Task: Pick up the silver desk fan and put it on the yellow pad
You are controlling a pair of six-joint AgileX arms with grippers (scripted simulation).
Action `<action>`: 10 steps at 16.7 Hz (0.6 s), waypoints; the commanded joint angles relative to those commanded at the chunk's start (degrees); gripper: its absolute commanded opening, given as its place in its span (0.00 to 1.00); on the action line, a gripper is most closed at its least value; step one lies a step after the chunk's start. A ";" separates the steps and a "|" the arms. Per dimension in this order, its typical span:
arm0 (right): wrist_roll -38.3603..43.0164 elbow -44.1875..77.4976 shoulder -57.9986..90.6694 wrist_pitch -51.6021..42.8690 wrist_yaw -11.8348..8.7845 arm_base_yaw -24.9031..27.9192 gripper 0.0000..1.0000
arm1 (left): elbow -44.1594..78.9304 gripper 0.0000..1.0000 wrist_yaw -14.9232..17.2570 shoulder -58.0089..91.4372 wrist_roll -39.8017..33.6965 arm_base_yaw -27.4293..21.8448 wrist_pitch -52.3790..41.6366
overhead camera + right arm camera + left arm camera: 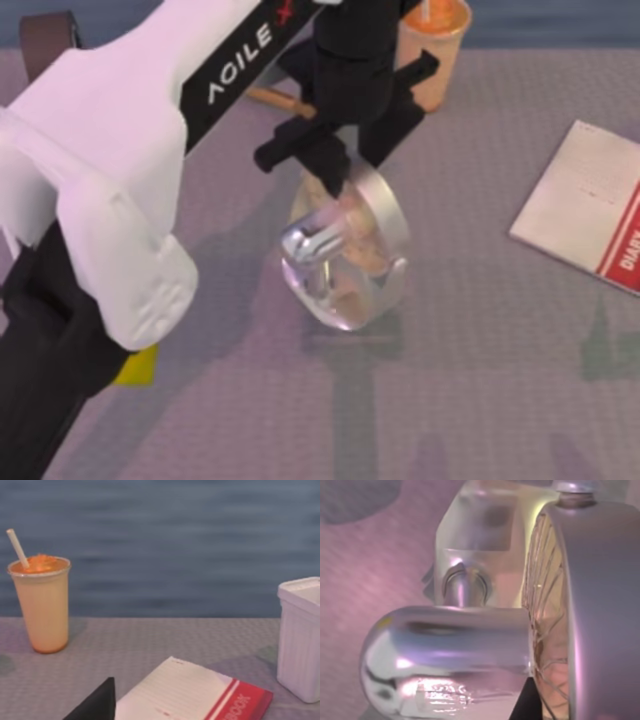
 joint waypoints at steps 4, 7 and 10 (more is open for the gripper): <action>0.00 0.00 0.00 0.00 0.00 0.00 1.00 | -0.03 0.00 -0.01 -0.21 0.08 -0.35 0.08; 0.00 0.00 0.00 0.00 0.00 0.00 1.00 | -0.76 0.00 -0.08 -0.95 1.79 -0.15 0.47; 0.00 0.00 0.00 0.00 0.00 0.00 1.00 | -3.79 0.00 -0.31 -3.96 8.81 0.89 2.04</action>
